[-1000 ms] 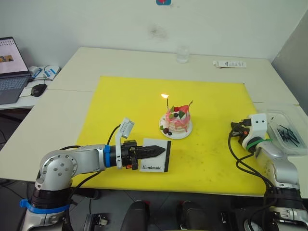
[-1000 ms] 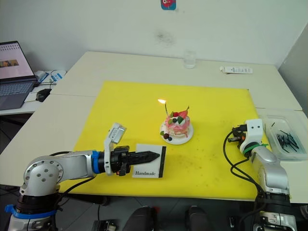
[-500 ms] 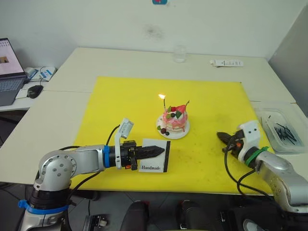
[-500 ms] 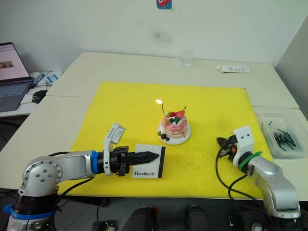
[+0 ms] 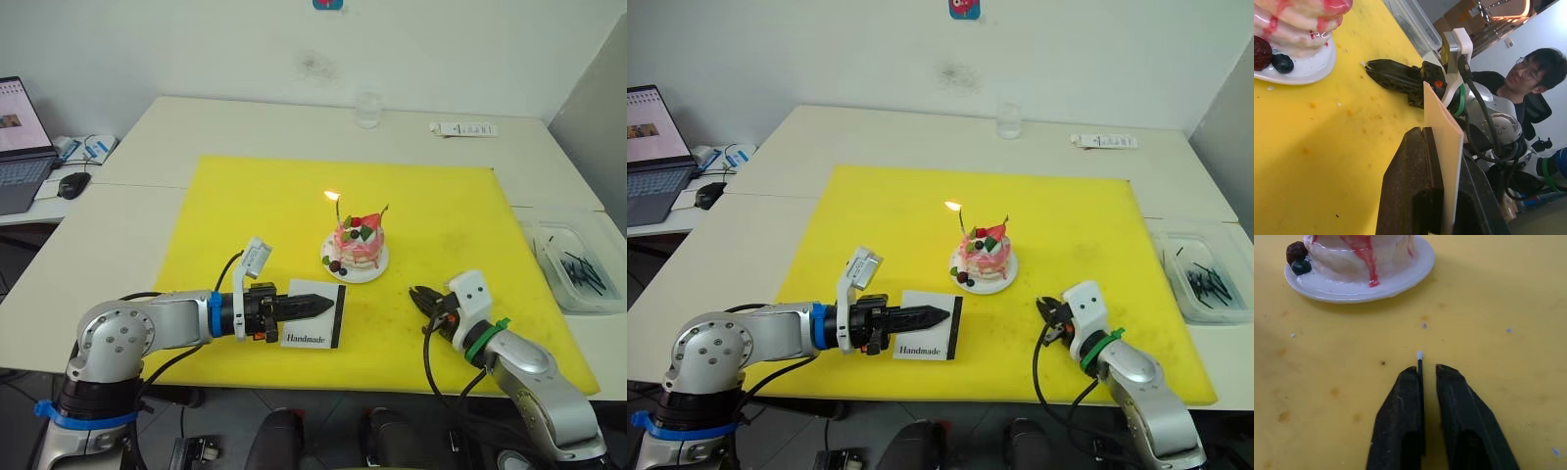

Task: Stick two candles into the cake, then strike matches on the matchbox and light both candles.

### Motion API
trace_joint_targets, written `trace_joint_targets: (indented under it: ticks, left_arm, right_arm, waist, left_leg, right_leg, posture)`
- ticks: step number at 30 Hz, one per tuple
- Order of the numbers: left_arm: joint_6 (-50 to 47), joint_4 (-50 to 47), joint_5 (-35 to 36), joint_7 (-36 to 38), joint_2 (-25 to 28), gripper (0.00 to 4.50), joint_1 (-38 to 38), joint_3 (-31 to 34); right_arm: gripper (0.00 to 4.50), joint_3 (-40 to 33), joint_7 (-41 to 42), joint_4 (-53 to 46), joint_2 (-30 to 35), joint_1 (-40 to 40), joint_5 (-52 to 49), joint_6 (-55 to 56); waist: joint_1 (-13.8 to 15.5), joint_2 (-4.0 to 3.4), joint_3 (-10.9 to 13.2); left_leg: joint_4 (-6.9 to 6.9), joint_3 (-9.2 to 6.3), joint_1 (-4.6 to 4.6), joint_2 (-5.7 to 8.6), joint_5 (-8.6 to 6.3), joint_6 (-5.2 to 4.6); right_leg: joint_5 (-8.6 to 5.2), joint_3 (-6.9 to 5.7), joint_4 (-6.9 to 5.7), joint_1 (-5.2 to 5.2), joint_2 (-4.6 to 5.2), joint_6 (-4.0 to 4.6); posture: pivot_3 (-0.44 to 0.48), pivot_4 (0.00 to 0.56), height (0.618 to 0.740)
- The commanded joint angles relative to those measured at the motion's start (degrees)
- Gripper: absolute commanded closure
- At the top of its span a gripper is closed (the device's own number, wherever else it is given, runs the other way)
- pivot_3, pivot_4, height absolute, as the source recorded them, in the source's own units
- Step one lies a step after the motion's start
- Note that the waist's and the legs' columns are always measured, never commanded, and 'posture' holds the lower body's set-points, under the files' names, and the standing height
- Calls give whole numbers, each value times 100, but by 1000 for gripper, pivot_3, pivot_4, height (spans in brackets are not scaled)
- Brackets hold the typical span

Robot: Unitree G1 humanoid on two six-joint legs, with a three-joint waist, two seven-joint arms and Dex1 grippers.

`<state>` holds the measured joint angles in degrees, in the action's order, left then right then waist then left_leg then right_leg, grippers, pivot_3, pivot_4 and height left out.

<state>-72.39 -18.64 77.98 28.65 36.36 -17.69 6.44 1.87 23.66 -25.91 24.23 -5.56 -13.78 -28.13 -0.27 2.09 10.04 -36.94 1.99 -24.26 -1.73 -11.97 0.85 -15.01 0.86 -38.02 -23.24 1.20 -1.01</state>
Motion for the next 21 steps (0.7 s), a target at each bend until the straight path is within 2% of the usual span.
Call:
trace_joint_targets:
  ticks: [1, 21]
  left_arm:
    - [-15, -126, 129, 78, 80, 4500, -42, 31]
    - [-15, -97, 152, 50, 88, 4500, -95, -19]
  right_arm:
    - [2486, 60, 59, 16, 29, -133, 145, 251]
    - [2486, 291, -3, 321, -348, 43, 401, 544]
  waist:
    - [0, 0, 0]
    - [-7, 1, -1]
  left_leg:
    - [0, 0, 0, -1, 0, 0]
    - [1, -2, 13, -10, 0, 0]
  right_leg:
    - [0, 0, 0, 0, 0, 0]
    - [-9, 1, -8, 3, 3, 19]
  posture:
    - [0, 150, 738]
    - [0, 150, 738]
